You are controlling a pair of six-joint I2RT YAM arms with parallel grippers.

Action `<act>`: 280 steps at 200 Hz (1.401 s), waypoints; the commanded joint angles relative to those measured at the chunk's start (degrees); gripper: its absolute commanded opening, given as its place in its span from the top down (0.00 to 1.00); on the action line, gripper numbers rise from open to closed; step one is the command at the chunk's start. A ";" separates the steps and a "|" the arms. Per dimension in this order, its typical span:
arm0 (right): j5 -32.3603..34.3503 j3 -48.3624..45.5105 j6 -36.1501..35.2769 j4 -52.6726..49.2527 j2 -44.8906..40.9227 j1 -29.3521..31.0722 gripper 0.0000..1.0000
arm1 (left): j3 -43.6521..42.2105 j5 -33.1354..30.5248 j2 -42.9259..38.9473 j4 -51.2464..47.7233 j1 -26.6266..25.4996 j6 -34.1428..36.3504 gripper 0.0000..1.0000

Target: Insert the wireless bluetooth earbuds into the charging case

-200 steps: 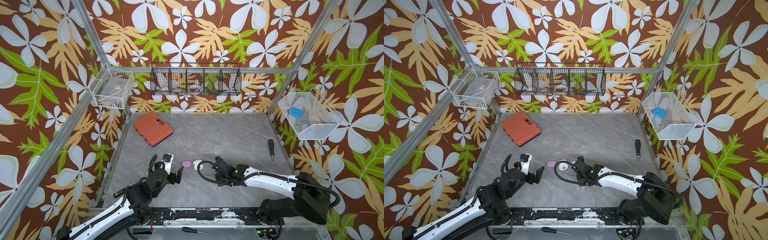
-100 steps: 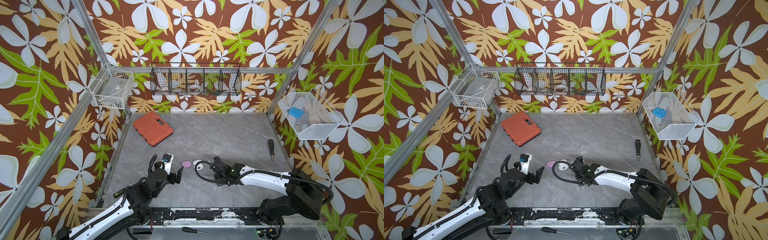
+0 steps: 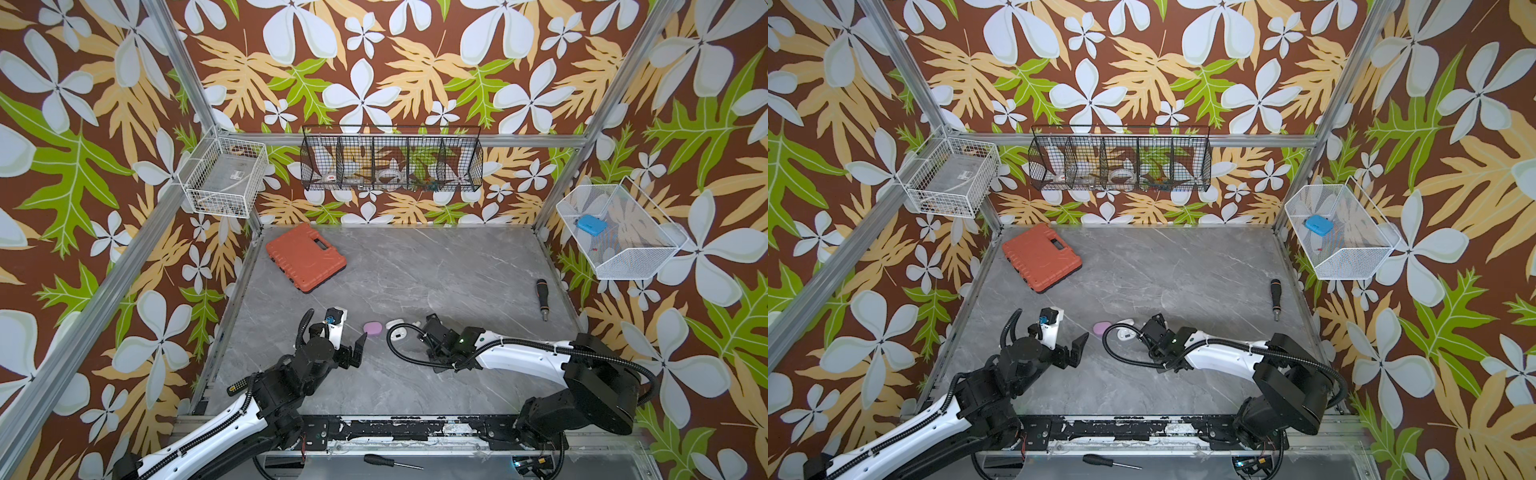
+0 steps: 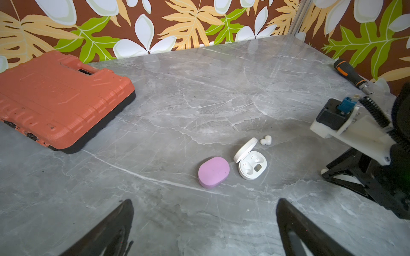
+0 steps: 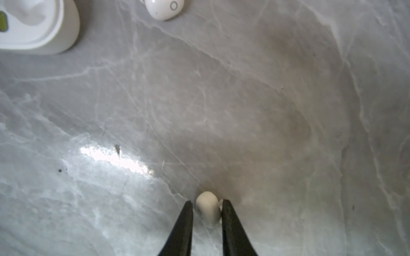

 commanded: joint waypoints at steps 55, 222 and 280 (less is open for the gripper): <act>3.70 1.29 -0.22 -2.37 2.11 1.23 0.79 | -0.09 0.26 -0.22 1.70 0.09 -0.04 0.00; 7.40 3.47 -0.91 -4.57 6.85 2.09 0.83 | -0.18 0.64 -0.28 1.77 0.34 0.09 0.00; 8.12 4.14 -0.76 -5.04 8.17 2.05 0.83 | -0.18 0.83 -0.28 1.79 0.48 0.16 0.00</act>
